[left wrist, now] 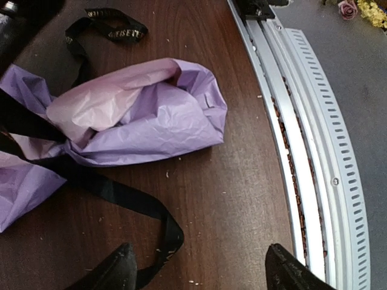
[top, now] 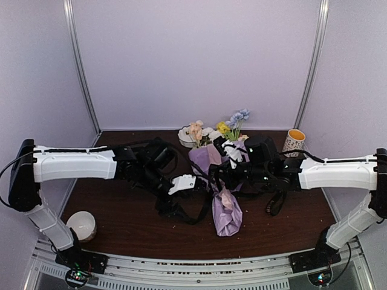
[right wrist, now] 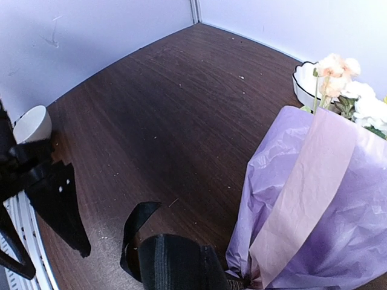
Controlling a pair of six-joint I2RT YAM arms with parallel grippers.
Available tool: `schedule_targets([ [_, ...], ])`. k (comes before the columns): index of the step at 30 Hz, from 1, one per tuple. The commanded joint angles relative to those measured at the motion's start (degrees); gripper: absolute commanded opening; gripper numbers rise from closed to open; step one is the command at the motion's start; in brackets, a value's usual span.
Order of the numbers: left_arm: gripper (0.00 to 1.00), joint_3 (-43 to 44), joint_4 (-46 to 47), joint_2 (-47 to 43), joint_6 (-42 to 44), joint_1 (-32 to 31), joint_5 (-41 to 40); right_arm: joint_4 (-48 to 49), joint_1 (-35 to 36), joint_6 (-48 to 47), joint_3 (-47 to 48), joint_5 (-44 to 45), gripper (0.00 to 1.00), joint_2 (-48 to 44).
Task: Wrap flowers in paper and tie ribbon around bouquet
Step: Cross the half-tied ribbon over the folded bouquet.
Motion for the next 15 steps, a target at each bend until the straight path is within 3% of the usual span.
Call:
schedule_targets([
  [1, 0.73, 4.84, 5.01, -0.69, 0.87, 6.73, 9.42, 4.58, -0.37, -5.8, -0.74, -3.97, 0.0, -1.75],
  [5, 0.62, 6.06, 16.37, 0.58, -1.21, 8.48, 9.5, 4.42, -0.32, -7.82, -0.55, -4.84, 0.0, -1.41],
  [11, 0.7, 7.64, 19.21, 0.96, 4.18, 7.98, 13.97, 3.31, -0.31, -9.12, -0.19, -5.35, 0.0, -1.26],
  [15, 0.74, 7.78, 22.02, 3.3, 4.49, 7.86, 11.96, 4.34, -0.3, -8.77, -0.45, -6.31, 0.0, -0.88],
])
